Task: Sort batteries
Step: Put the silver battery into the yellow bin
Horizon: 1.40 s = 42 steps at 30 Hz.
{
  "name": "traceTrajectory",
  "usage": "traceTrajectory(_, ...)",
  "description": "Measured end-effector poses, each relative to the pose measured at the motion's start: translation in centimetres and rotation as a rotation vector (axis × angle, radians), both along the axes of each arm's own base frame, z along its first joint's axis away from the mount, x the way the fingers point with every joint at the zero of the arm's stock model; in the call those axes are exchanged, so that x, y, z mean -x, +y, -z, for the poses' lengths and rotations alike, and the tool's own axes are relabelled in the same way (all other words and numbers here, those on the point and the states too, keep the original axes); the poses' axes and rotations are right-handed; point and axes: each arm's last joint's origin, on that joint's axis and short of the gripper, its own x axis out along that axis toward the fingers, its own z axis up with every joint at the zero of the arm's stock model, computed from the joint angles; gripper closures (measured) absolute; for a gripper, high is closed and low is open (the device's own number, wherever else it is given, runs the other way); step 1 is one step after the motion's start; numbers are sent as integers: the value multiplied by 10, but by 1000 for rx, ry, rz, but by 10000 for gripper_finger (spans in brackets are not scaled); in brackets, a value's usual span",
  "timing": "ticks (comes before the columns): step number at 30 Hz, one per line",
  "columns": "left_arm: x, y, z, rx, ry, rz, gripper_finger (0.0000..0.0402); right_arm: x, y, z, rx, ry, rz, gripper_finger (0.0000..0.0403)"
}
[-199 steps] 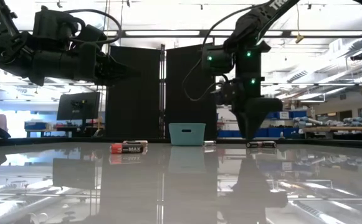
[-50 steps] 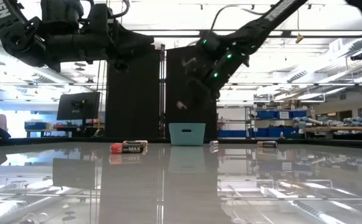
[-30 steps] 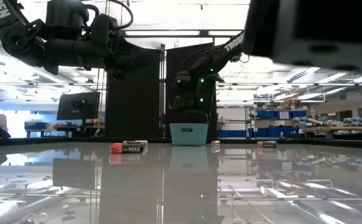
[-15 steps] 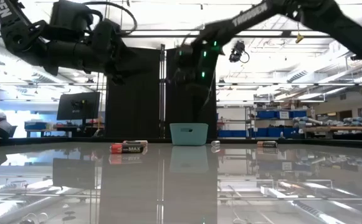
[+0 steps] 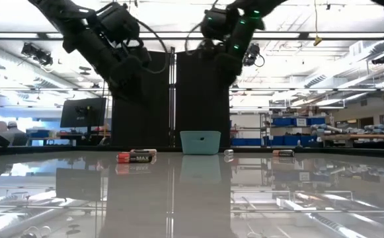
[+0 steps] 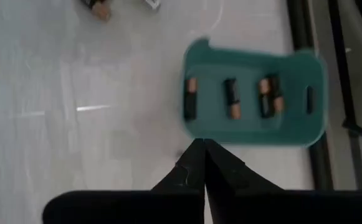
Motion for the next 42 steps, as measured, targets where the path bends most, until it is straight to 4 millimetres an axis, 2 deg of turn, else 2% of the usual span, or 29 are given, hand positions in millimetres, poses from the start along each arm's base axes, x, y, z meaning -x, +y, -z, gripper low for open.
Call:
traceTrajectory(5, 8, 14, 0, 47, 51, -93, 305, 30, 26, 22, -11, -104, 48, 388)
traceTrajectory(10, 10, 24, 5, 123, 51, -76, 272, 57, 52, 45, -16, -213, 87, 391)
traceTrajectory(14, 4, 30, 17, 138, 75, -87, 238, 73, 71, 58, 1, -277, 102, 394)
traceTrajectory(18, -3, 37, 29, 117, 85, -121, 212, 83, 84, 59, 35, -352, 117, 385)
traceTrajectory(26, -12, 54, 53, 103, 179, -203, 202, 87, 101, 62, 90, -444, 91, 394)
traceTrajectory(31, -20, 62, 63, 117, 215, -211, 202, 86, 105, 65, 92, -442, 75, 384)
traceTrajectory(36, -24, 65, 75, 132, 249, -216, 202, 85, 107, 65, 112, -438, 69, 394)
traceTrajectory(42, -22, 69, 79, 142, 262, -230, 227, 84, 108, 64, 118, -453, 62, 386)
